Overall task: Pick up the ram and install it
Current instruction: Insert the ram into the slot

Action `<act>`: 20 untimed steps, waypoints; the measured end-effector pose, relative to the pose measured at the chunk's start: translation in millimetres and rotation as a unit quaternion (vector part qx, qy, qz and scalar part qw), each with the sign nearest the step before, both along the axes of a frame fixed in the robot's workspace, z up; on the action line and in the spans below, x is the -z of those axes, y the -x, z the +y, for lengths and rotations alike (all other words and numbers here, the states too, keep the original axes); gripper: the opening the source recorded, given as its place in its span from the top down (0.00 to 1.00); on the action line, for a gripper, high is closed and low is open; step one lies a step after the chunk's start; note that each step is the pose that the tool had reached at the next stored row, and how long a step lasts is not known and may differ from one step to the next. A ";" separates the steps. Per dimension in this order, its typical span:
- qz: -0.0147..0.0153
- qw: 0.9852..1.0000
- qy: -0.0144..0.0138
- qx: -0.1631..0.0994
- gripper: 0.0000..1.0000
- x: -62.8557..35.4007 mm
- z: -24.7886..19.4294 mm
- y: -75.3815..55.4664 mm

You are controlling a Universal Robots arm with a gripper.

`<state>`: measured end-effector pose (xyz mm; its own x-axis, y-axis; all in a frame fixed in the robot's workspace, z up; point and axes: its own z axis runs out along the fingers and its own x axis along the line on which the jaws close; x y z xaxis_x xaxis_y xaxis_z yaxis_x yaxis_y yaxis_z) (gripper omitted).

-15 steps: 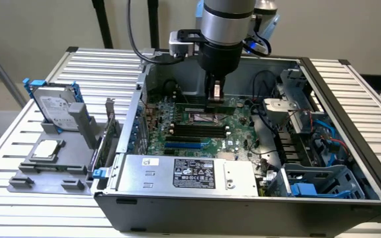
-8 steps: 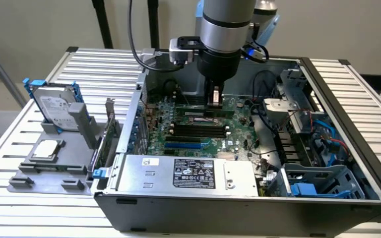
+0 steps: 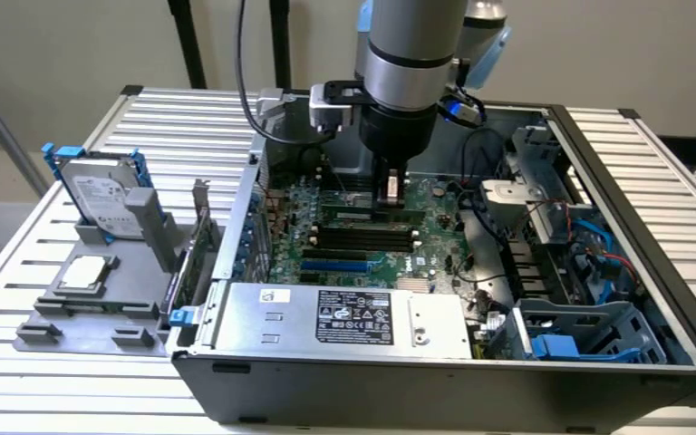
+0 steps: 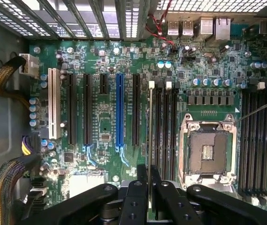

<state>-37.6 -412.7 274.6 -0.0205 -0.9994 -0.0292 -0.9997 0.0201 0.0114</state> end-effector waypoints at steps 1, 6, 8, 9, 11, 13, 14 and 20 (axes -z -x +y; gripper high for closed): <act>0.000 1.000 0.000 0.000 0.86 1.7 0.0 0.0; 0.000 1.000 0.000 0.000 0.86 10.8 0.0 0.0; 0.000 1.000 0.000 0.000 0.86 14.5 0.0 0.0; 0.000 1.000 0.000 0.000 0.86 16.3 0.0 0.0; 0.000 1.000 0.000 0.000 0.86 20.1 0.0 0.0; 0.000 1.000 0.000 0.000 0.86 23.7 0.0 0.1; 0.000 1.000 0.000 0.000 0.86 25.4 0.0 0.2; 0.000 1.000 0.000 -0.001 0.86 36.4 1.3 2.0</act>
